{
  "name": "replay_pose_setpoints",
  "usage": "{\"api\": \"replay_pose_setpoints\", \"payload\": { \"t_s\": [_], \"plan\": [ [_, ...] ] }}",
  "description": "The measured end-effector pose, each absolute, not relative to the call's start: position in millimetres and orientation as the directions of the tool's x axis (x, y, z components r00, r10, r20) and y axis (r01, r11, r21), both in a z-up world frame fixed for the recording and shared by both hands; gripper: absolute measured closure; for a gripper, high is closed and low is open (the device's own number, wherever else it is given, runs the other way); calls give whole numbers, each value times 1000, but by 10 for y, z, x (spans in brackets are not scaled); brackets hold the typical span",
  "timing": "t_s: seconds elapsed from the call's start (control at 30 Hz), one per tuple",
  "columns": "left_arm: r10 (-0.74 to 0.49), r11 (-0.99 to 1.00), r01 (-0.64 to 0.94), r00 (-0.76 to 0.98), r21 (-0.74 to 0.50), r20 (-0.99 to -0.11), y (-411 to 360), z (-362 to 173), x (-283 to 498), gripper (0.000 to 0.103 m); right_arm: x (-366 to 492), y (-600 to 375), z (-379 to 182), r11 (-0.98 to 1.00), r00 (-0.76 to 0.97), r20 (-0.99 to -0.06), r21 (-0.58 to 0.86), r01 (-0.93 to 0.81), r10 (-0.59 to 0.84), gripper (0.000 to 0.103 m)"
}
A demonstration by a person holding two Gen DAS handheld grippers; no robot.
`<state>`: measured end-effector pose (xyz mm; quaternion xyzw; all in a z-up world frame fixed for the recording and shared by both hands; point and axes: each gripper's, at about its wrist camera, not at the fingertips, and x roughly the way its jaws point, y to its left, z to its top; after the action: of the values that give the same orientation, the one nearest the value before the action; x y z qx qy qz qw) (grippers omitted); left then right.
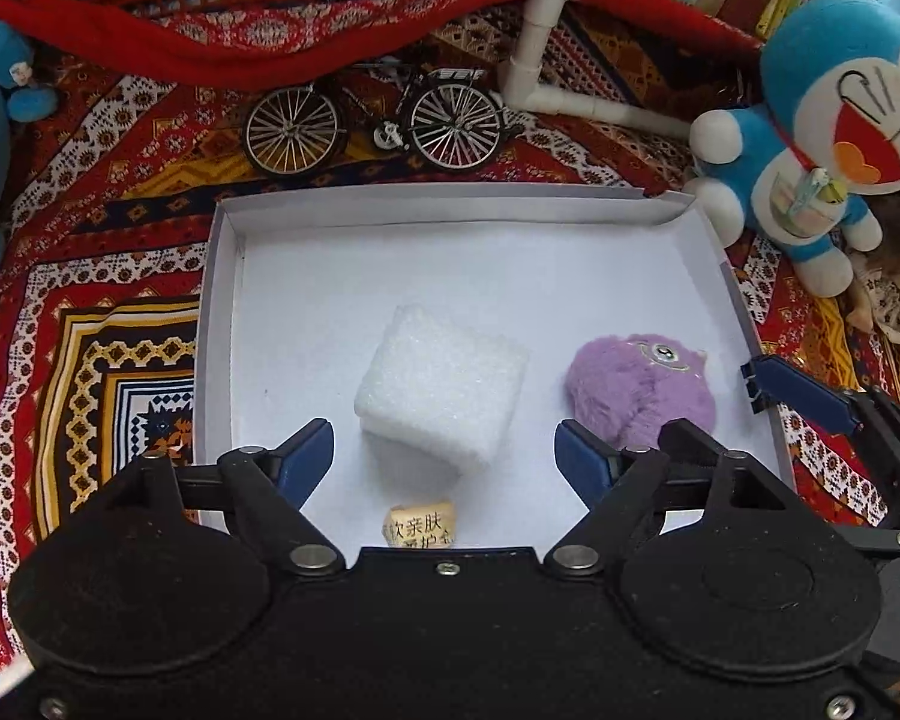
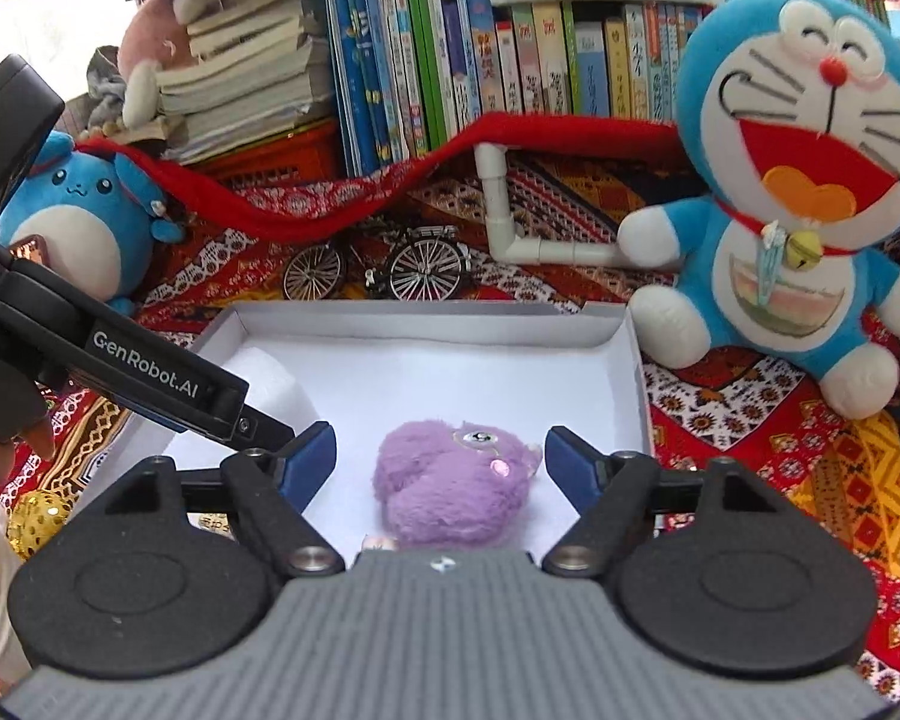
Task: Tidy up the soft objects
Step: 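Open the left gripper to release the foam cube while the right lowers the plush into the tray, then withdraw both tools from the tray toward the remaining soft items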
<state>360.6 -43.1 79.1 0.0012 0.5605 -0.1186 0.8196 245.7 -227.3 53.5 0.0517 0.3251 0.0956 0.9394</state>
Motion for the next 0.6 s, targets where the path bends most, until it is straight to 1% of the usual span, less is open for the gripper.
{"api": "replay_pose_setpoints", "payload": {
  "t_s": [0.2,0.37,0.6],
  "plan": [
    [-216,966,222,394,-135,-894,-449,999,3365,23,2250,-2315,706,977,800,-561,151,-153,212,14],
    [-242,957,256,445,-136,-862,-454,1170,3091,22,2028,-2361,825,976,827,-520,148,-162,216,7],
    [-280,948,285,545,-139,-790,-381,1355,2632,19,1706,-2428,899,975,854,-472,132,-177,219,3]
  ]
}}
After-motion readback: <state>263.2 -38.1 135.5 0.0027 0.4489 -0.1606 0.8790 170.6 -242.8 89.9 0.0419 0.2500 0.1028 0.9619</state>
